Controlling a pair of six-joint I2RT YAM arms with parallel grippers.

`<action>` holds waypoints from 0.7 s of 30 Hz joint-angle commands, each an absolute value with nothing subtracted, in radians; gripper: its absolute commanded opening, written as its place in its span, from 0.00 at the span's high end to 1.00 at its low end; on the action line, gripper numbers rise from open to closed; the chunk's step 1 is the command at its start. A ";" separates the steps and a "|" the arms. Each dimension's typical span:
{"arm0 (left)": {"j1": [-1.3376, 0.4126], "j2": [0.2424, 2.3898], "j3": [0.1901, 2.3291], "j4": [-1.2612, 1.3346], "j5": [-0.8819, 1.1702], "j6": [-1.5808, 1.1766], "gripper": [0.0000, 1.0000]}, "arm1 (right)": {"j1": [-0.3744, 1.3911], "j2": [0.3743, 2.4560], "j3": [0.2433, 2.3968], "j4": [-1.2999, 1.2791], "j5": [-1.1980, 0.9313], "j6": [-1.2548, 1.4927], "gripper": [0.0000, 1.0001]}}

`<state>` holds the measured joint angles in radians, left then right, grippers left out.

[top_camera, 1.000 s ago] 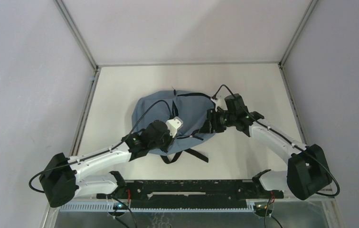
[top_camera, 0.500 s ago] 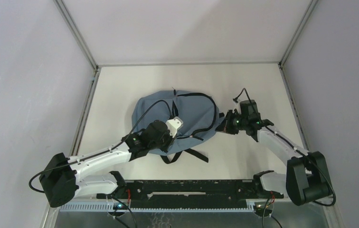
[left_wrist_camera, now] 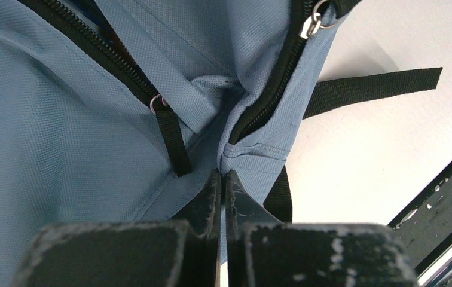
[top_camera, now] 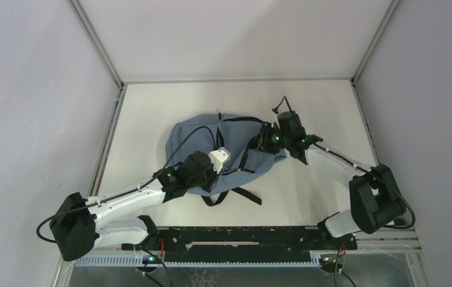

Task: Pack the student bag
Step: Zip the student bag at the center of the board.

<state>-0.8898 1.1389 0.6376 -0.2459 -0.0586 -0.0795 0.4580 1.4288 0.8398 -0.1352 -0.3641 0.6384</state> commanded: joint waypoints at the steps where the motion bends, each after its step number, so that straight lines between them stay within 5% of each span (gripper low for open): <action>1: -0.886 1.130 0.664 -0.250 -0.057 -0.089 1.00 | 0.518 1.525 1.050 -0.272 -0.181 0.585 0.47; 8: -0.886 1.130 0.662 -0.253 -0.056 -0.091 1.00 | 0.628 1.647 1.186 -0.493 0.067 0.569 0.42; 21: -0.885 1.169 0.679 -0.261 -0.035 -0.087 1.00 | 0.627 1.629 1.146 -0.516 0.043 0.514 0.41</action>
